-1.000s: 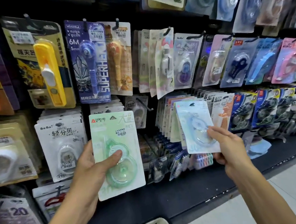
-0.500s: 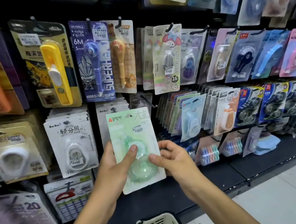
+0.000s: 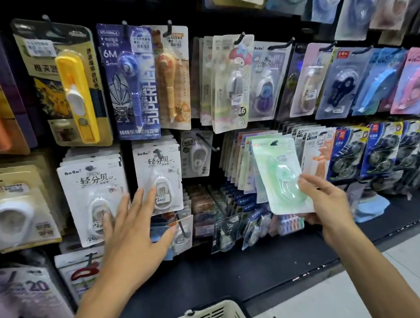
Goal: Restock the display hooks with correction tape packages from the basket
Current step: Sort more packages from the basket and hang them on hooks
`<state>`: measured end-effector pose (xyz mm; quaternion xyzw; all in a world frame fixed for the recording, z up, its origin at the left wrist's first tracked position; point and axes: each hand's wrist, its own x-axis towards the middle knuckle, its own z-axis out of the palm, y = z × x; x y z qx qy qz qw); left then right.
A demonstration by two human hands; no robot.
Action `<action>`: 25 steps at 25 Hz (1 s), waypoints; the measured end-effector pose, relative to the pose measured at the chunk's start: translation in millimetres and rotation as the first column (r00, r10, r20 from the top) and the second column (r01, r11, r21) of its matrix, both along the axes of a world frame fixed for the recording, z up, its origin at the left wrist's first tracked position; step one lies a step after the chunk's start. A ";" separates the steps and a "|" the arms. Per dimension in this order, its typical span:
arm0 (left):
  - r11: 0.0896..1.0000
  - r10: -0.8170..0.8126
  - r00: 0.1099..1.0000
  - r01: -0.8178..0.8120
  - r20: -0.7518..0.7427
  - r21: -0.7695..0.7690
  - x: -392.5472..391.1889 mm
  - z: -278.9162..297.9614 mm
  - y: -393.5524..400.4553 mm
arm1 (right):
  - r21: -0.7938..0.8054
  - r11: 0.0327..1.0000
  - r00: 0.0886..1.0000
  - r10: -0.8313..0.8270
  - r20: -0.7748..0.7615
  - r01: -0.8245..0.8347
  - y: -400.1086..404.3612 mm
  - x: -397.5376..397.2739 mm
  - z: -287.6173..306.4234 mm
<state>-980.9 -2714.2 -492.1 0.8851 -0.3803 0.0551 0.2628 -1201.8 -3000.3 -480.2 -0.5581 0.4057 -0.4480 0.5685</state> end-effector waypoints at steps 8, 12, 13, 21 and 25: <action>0.999 -0.048 0.997 0.048 0.067 -0.004 -2.1 10.3 9.4 | -0.045 0.999 0.961 -0.005 -0.275 -0.008 -28.0 65.1 -17.0; 0.997 -0.057 0.998 0.055 0.040 0.051 4.0 9.8 15.8 | 0.209 0.977 0.962 0.021 -0.271 0.037 -49.2 114.0 -1.1; 0.996 -0.062 0.997 0.059 0.037 0.073 5.1 8.1 16.0 | 0.243 0.969 0.956 0.027 -0.291 0.046 -54.2 123.8 0.9; 0.985 -0.161 0.983 0.166 -0.089 0.051 -3.9 -9.3 22.4 | 0.069 0.996 0.914 -0.022 -0.405 0.055 -21.6 119.7 -64.0; 0.805 -0.187 0.874 0.398 -0.449 0.439 -5.5 -58.0 55.0 | -0.037 0.946 0.786 0.245 -0.567 -0.322 78.3 90.0 -151.0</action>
